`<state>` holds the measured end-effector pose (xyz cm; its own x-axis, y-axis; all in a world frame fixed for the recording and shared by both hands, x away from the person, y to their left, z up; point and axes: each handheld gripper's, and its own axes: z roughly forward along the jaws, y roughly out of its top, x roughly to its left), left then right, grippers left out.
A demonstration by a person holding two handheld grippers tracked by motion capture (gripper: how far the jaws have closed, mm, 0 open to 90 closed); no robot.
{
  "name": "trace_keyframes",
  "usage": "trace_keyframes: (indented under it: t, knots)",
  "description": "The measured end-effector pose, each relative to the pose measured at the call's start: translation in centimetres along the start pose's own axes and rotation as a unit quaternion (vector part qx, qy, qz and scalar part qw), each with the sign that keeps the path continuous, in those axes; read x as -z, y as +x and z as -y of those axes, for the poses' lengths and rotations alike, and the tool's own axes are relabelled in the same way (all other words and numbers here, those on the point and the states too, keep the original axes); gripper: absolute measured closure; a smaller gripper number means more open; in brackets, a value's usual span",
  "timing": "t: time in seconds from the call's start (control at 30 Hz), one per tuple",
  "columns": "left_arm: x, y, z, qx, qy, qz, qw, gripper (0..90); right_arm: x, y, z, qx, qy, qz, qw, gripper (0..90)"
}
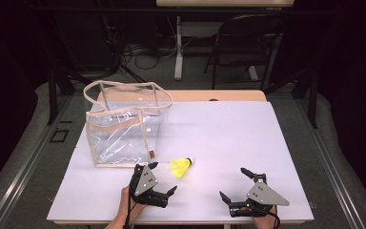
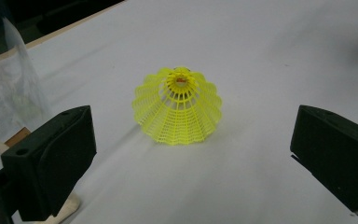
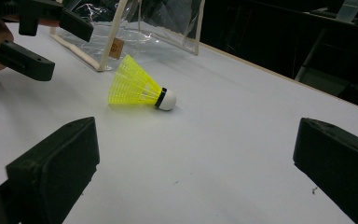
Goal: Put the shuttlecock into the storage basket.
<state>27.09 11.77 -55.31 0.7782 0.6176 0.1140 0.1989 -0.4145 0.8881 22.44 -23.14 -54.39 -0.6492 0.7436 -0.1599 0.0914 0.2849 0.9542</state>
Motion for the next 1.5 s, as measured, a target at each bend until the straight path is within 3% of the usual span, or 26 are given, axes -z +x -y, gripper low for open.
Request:
trace_keyframes:
  t: [0.17,0.4,0.5,0.57,0.6,0.83,1.2,1.5]
  knots:
    - [-0.6,0.0,-0.2,0.003,0.006,0.000,1.0000,0.6,0.1,0.0,0.0,0.000,-0.001,0.002,1.0000,0.0]
    - [-1.7,-0.6,-0.5,-0.003,0.019,0.004,0.9998,8.2,0.1,0.0,0.0,0.001,0.000,0.001,1.0000,0.0]
    - [-1.9,-0.8,-0.6,-0.004,0.022,0.004,0.9997,16.1,0.1,0.0,0.0,0.001,0.000,0.001,1.0000,0.0]
    - [-2.2,-1.0,-0.6,-0.003,0.026,0.001,0.9997,16.5,0.1,0.0,0.0,0.001,0.000,0.001,1.0000,0.0]
    - [-2.4,-1.1,-0.6,-0.003,0.029,0.000,0.9996,24.2,0.0,0.0,0.0,0.001,0.000,0.001,1.0000,0.0]
    - [-3.0,-1.8,-0.9,0.000,0.038,-0.006,0.9993,35.0,0.0,0.0,0.0,0.001,0.001,0.001,1.0000,0.0]
    - [-4.1,-2.0,-1.2,0.038,0.059,-0.012,0.9975,57.5,0.0,0.0,0.0,0.003,0.005,0.002,1.0000,0.0]
    - [-4.4,-1.9,-1.4,0.064,0.061,-0.017,0.9959,67.4,-0.1,0.1,0.0,0.004,0.007,0.002,1.0000,0.0]
